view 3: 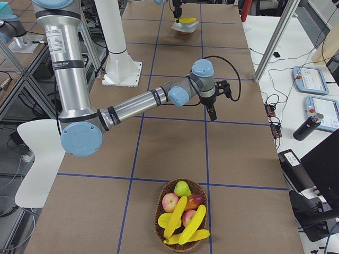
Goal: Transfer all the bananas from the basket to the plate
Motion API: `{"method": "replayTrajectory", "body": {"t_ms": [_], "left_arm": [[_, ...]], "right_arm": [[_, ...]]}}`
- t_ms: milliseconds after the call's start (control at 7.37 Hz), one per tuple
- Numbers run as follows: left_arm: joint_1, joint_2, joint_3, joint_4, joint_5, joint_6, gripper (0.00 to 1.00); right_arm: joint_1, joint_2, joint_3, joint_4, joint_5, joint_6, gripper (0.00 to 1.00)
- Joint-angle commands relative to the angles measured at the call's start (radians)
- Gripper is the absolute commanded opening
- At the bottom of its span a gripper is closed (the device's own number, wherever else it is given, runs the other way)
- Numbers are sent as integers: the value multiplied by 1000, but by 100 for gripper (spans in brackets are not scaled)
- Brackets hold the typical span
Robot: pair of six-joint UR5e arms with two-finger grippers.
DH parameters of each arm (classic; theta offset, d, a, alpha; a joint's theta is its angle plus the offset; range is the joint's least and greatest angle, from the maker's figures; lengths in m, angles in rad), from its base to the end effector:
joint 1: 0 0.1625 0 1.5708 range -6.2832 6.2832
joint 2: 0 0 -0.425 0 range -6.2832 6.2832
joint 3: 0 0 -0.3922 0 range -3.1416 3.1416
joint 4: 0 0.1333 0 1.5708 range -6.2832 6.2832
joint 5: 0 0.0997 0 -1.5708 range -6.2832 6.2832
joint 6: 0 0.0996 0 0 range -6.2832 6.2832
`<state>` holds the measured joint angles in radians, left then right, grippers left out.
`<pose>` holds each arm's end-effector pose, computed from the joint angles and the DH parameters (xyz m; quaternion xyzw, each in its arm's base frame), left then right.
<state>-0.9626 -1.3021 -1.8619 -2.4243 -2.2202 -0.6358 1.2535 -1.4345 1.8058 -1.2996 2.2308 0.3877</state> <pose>0.1709 -0.3733 0.5377 0.1583 0.4690 0.1234 0.8601 -0.1030 -0.5453 0.4445 0.1742 -0.3917 -0.0707 0.9007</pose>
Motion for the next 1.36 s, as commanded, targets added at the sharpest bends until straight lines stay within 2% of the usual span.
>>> {"method": "replayTrajectory", "body": {"t_ms": [0,136,271,543,678,814,949,1221], "left_arm": [[4,-6,73,1,31,50,10],[1,-20,98,1,33,104,62],[-1,-22,105,-1,75,146,85],[-8,-22,93,-2,76,165,99],[-78,-34,75,2,-11,169,100],[-187,-90,75,34,-147,169,100],[-252,-158,75,86,-211,169,100],[-252,-169,75,93,-211,169,100]], "right_arm": [[113,-10,-112,0,78,-264,100],[144,-9,-162,0,79,-356,100],[164,-10,-201,0,81,-433,100],[220,-21,-233,-3,84,-519,100],[240,-20,-250,-4,99,-547,100],[254,-21,-276,-3,99,-603,100],[268,-38,-310,2,99,-698,100],[311,-104,-321,3,99,-913,100]]}}
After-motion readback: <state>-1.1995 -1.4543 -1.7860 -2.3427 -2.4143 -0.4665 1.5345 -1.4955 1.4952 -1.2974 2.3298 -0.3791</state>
